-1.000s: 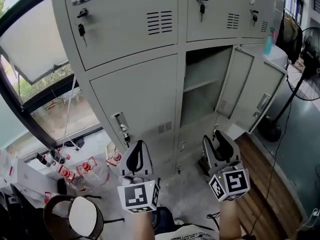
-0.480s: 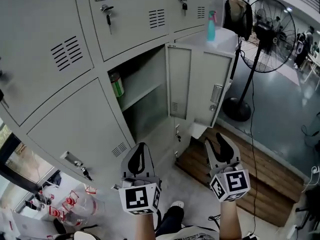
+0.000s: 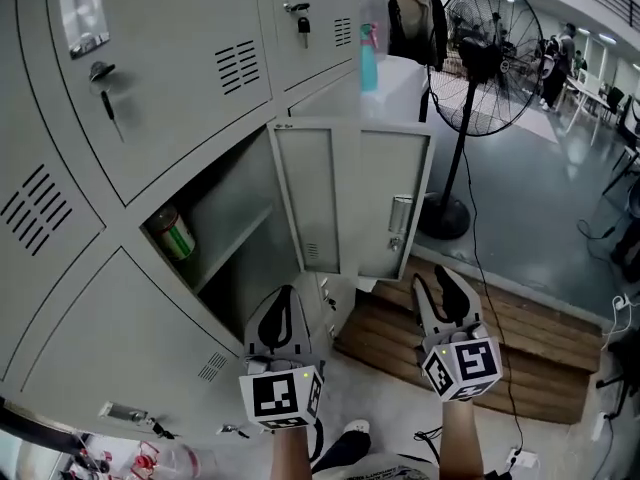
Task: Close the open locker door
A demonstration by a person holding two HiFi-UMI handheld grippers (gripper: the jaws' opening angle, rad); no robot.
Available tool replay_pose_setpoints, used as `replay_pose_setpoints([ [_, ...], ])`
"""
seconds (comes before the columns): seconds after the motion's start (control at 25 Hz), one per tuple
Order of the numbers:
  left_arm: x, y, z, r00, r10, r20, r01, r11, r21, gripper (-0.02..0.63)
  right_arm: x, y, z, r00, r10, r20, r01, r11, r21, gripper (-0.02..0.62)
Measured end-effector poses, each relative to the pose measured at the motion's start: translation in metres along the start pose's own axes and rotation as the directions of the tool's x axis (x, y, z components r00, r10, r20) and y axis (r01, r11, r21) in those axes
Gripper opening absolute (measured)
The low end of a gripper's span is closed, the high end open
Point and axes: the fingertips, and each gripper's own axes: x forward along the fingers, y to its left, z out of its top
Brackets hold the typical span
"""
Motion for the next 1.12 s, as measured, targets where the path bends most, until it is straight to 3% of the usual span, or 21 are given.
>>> replay_pose_setpoints([
  [0.24,0.042,0.0,-0.016,0.998,-0.068,-0.013,0.067,0.998,-0.008,0.0,0.024,-0.017,-0.018,0.998,-0.059,-0.023,0.059,0.998,0.004,0.159],
  [0.6,0.08,-0.014,-0.04,0.993,-0.108,-0.054,0.107,0.994,-0.024,0.0,0.048,-0.042,-0.035,0.996,-0.062,-0.06,0.062,0.998,-0.003,0.16],
  [0.8,0.095,-0.023,-0.039,0.994,-0.089,-0.061,0.088,0.996,-0.018,0.0,0.065,-0.053,-0.04,0.997,-0.006,-0.072,0.007,1.0,0.009,0.158],
  [1.12,0.111,-0.025,-0.043,0.998,0.0,-0.061,-0.002,1.0,-0.018,0.0,0.096,-0.063,-0.043,0.989,0.126,-0.077,-0.125,0.992,0.017,0.16],
])
